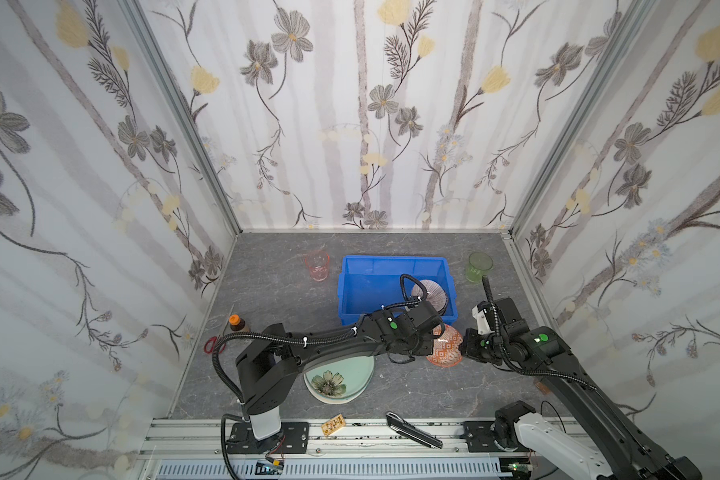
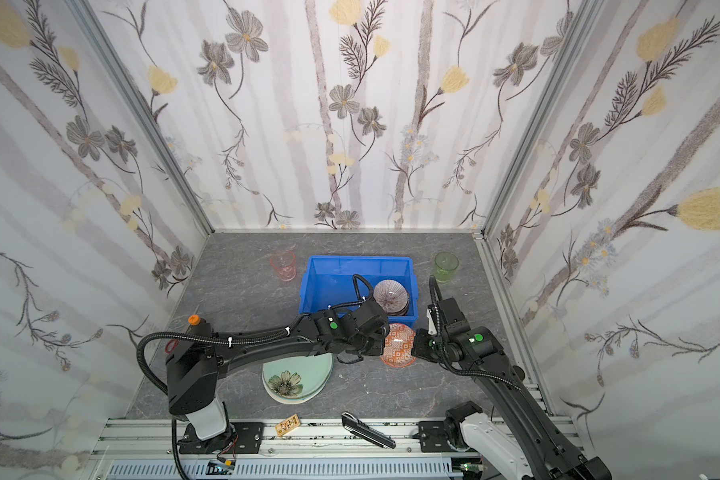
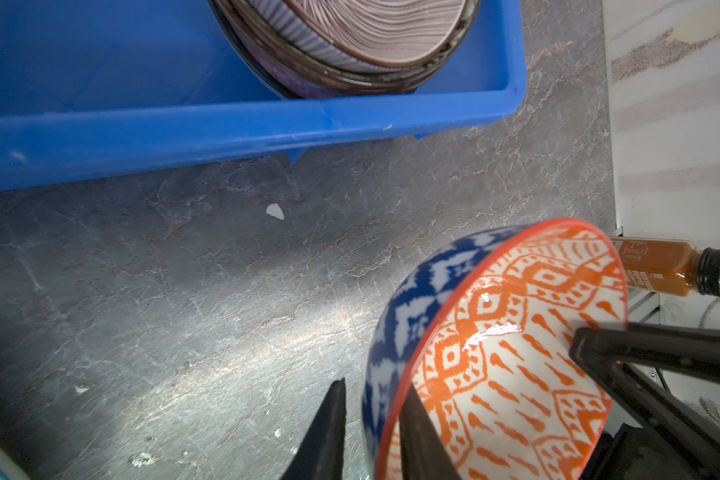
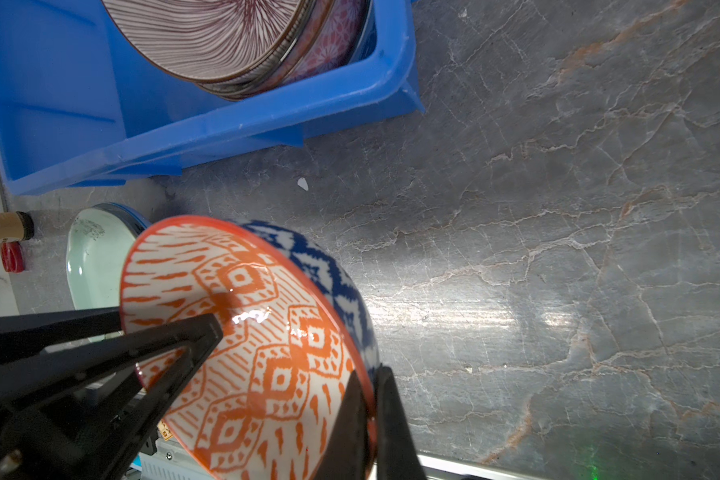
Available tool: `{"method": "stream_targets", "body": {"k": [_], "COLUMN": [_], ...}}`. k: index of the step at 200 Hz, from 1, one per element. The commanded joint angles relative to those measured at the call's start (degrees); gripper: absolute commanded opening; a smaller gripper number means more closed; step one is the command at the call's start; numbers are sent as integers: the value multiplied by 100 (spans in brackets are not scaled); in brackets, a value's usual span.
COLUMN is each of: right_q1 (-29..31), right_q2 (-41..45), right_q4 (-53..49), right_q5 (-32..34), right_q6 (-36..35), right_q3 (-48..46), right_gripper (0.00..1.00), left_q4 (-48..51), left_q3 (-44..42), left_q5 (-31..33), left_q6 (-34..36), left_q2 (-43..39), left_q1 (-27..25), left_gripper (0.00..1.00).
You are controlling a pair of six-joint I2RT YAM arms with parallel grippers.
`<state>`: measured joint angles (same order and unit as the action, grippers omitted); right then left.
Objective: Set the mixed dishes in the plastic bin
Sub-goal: 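Lift the orange bowl toward the left gripper, which grasps its rim, then carry the orange bowl into the bin with the left gripper while the right withdraws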
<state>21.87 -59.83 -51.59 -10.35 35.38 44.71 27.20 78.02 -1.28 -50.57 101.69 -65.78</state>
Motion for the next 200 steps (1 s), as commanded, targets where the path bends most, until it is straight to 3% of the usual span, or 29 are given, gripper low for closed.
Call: {"method": "stream_targets", "body": {"k": [1,36,65,121,175,192,200], "right_q1": [23,59,63,51,-43,-108,-164], "right_q2": [-26,-11,76,233,491,609,667], "right_q4": [278,303,358,277,384,403,404], "right_q5": [-99,-119,-153,-47,258,380,416], "right_q6": [78,109,136,-32,-215,-225,-241], "right_q3": [83,99,128,559,1003,1087,1116], "right_gripper": [0,1,19,63,84,99,100], "left_q4": [-66,-66,-57,-31,180,362,461], "left_q3": [47,64,73,73,443,765,939], "left_q5": [49,57,67,113,147,182,215], "left_q6": [-18,-23,-23,88,433,626,721], "left_q2": [35,45,22,-198,-278,-157,-75], "left_q1": [-5,-9,3,154,529,679,759], "left_gripper": [19,0,0,0,0,0,0]}}
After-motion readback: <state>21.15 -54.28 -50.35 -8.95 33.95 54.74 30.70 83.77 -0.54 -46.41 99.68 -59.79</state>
